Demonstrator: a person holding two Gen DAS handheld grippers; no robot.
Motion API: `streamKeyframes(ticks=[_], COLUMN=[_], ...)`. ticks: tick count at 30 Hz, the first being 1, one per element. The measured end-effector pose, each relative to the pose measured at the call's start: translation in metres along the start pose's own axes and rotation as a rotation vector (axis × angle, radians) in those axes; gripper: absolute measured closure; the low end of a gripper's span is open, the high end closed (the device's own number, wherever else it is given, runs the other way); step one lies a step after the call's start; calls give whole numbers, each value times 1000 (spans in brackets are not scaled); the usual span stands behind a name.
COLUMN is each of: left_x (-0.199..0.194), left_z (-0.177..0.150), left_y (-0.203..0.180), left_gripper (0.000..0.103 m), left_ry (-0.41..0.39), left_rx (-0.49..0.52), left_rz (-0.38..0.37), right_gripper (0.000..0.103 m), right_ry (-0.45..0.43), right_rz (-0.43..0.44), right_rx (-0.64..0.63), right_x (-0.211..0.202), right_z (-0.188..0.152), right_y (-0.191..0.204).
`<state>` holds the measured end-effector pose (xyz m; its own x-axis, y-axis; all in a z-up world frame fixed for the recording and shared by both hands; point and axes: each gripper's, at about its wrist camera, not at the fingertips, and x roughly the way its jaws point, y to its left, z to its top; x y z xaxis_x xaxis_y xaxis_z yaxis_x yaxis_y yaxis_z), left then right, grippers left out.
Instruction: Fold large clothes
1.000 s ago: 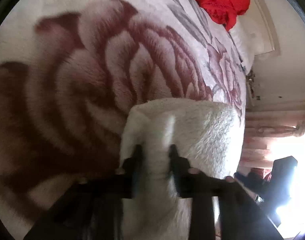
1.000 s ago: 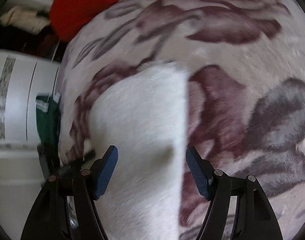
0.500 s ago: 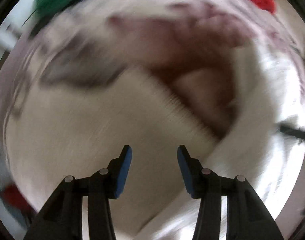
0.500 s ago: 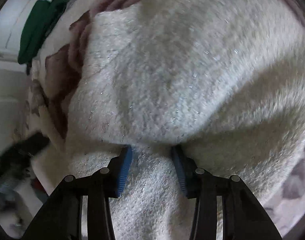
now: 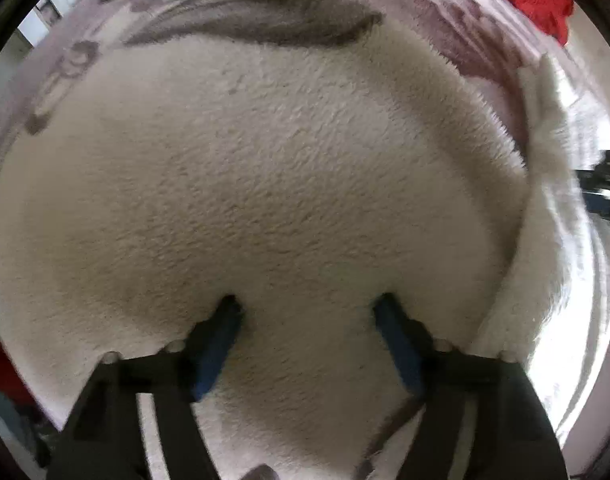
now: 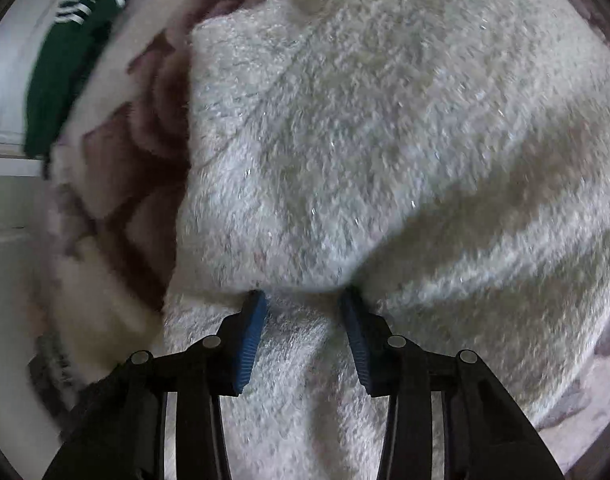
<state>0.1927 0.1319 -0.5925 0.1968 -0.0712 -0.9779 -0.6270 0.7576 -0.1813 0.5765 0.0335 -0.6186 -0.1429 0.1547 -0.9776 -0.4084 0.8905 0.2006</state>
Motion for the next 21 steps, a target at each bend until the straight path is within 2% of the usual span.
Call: streamKeyframes(ticks=[1, 3, 5, 8, 10, 12, 13, 17, 18, 19, 20, 21], left_x=[2, 7, 8, -2, -21, -43, -50, -44, -39, -35, -27, -26], left_z=[3, 10, 17, 24, 29, 27, 26, 19, 15, 12, 6, 1], left_y=[2, 7, 7, 2, 4, 4, 1, -13, -18, -22, -28, -32], left_gripper=[0, 0, 0, 0, 0, 0, 0, 1, 15, 34, 83, 85], left_ry=[9, 54, 102, 127, 112, 83, 77, 162, 187, 203, 225, 230], left_rx=[0, 0, 6, 23, 28, 47, 57, 106, 130, 158, 192, 206], left_rz=[-90, -101, -93, -113, -147, -179, -193, -313, -323, -321, -297, -273], right_gripper=[57, 58, 58, 56, 50, 43, 41, 41, 41, 41, 41, 41], right_ry=[2, 24, 16, -28, -49, -58, -55, 14, 52, 80, 106, 124], right_rz=[-28, -79, -88, -6, 100, 163, 199, 228, 255, 276, 312, 345], right_rx=[-3, 11, -12, 7, 97, 173, 233, 414, 484, 548, 606, 635], right_x=[2, -2, -21, -55, -82, -95, -99, -70, -52, -37, -21, -7], right_z=[3, 8, 4, -16, -51, -85, -113, -208, -234, -255, -273, -285], right_y=[5, 14, 17, 9, -18, -40, -58, -99, -112, -122, -129, -132])
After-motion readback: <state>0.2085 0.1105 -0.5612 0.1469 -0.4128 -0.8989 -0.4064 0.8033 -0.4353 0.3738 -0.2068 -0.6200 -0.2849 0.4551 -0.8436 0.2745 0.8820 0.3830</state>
